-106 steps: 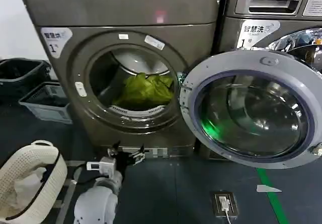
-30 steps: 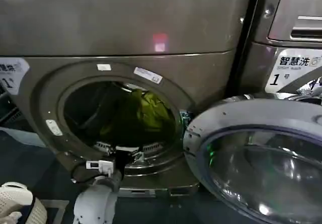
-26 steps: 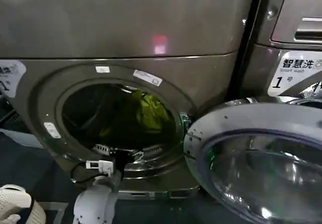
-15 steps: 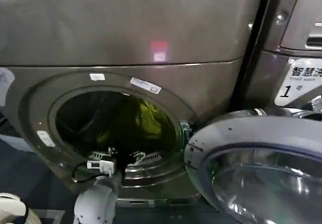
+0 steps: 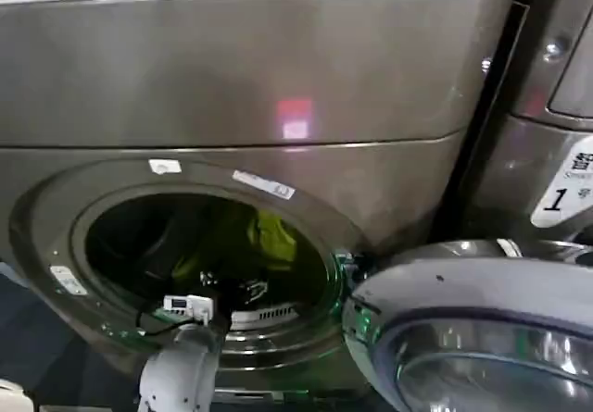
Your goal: Grasp the clothes from the dryer.
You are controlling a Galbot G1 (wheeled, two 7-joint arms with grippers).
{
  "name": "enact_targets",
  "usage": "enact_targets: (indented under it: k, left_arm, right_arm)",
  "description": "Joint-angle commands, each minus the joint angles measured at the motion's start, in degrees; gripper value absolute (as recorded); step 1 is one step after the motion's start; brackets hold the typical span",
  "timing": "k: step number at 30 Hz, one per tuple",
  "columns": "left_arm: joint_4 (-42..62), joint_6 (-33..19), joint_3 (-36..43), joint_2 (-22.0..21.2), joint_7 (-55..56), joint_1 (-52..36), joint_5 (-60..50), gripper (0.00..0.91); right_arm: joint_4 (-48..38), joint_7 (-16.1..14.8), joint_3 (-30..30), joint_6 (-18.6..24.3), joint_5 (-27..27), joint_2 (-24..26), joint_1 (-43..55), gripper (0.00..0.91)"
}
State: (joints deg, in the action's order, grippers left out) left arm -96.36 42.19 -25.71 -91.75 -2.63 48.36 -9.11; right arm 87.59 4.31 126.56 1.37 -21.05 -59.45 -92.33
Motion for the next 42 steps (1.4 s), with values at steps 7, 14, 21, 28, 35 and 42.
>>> enact_targets:
  k: [7,14,21,28,35,42]
  left_arm:
    - [30.9,-11.3,-0.4,-1.2,-0.3,-19.7,-3.7,0.907]
    - [36.6,-16.2,-2.0,-1.4,-18.3,-26.3,-34.1,0.907]
    - [37.6,-35.0,-4.4,0.0,-42.4,-26.9,-73.8,0.907]
    - [37.5,-50.2,-6.7,0.5,-59.7,-29.7,-84.6,0.907]
    - [40.1,-57.1,-8.0,1.5,-73.7,-33.0,-78.0,0.907]
    - [43.7,-60.5,-8.1,2.2,-74.6,-34.8,-77.7,0.907]
  right_arm:
    - [-0.4,0.0,0.0,0.2,0.1,-0.1,0.1,0.907]
    - [-0.2,-0.1,-0.2,0.4,0.1,-0.5,-0.1,0.907]
    - [0.0,-0.1,-0.2,0.5,0.1,-0.9,-0.4,0.907]
    - [0.0,-0.1,-0.4,0.6,0.9,-1.1,-0.3,0.907]
    - [0.0,0.0,-1.1,0.8,1.3,-1.2,0.2,0.907]
    - [-0.1,0.0,-1.8,0.8,1.5,-1.1,0.7,0.907]
